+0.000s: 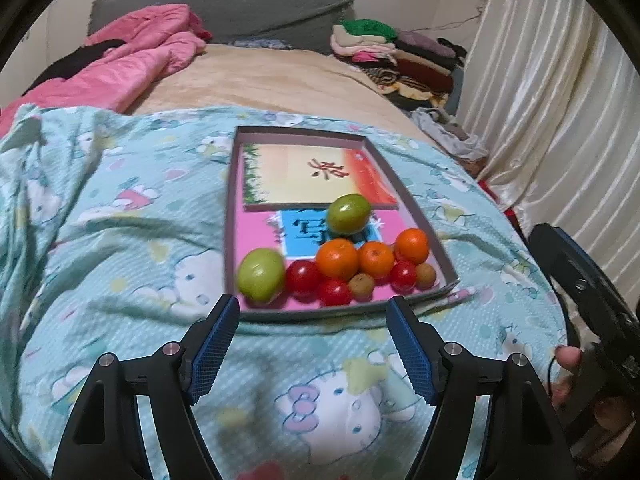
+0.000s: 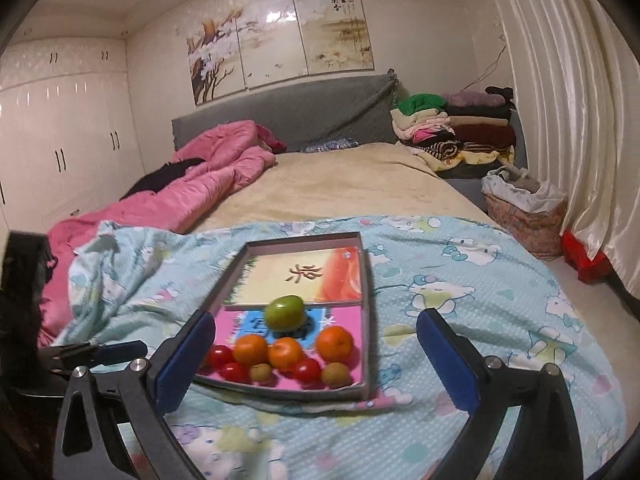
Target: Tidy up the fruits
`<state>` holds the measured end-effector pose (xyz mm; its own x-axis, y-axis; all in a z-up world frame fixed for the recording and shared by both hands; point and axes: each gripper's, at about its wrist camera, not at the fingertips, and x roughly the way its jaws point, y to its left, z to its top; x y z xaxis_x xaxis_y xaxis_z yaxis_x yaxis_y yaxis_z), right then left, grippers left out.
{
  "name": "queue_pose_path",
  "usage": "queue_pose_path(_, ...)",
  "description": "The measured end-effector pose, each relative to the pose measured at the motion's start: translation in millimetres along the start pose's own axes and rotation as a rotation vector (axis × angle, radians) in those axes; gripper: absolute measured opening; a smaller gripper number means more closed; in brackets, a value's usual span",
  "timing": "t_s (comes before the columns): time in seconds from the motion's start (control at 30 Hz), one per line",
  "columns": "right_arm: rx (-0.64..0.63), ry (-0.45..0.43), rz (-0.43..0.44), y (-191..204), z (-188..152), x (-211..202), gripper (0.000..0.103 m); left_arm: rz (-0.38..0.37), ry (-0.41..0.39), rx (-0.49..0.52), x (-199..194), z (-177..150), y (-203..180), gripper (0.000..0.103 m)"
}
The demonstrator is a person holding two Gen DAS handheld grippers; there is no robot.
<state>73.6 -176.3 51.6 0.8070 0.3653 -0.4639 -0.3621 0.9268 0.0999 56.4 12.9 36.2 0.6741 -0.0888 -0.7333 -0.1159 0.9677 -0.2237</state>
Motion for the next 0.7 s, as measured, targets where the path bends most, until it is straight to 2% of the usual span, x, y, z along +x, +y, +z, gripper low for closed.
queue_pose_path(0.17, -0.017, 0.035, 0.033, 17.1, -6.2, -10.9, 0.102, 0.065, 0.027, 0.011, -11.9, -17.1, 3.5, 0.077)
queue_pose_path(0.37, -0.032, 0.119, 0.047, 32.3, -25.4, -10.8, 0.102, 0.118, 0.052, -0.025, -21.9, -38.4, 13.8, 0.077)
queue_pose_path(0.57, -0.067, 0.181, 0.045, 39.9, -47.2, -13.3, 0.102, 0.142, 0.049, -0.032, -21.0, -50.7, 17.5, 0.077)
queue_pose_path(0.7, -0.093, 0.193, 0.023, 41.5, -56.6, -14.3, 0.102, 0.126, 0.041, -0.037, -16.5, -53.0, 18.0, 0.077)
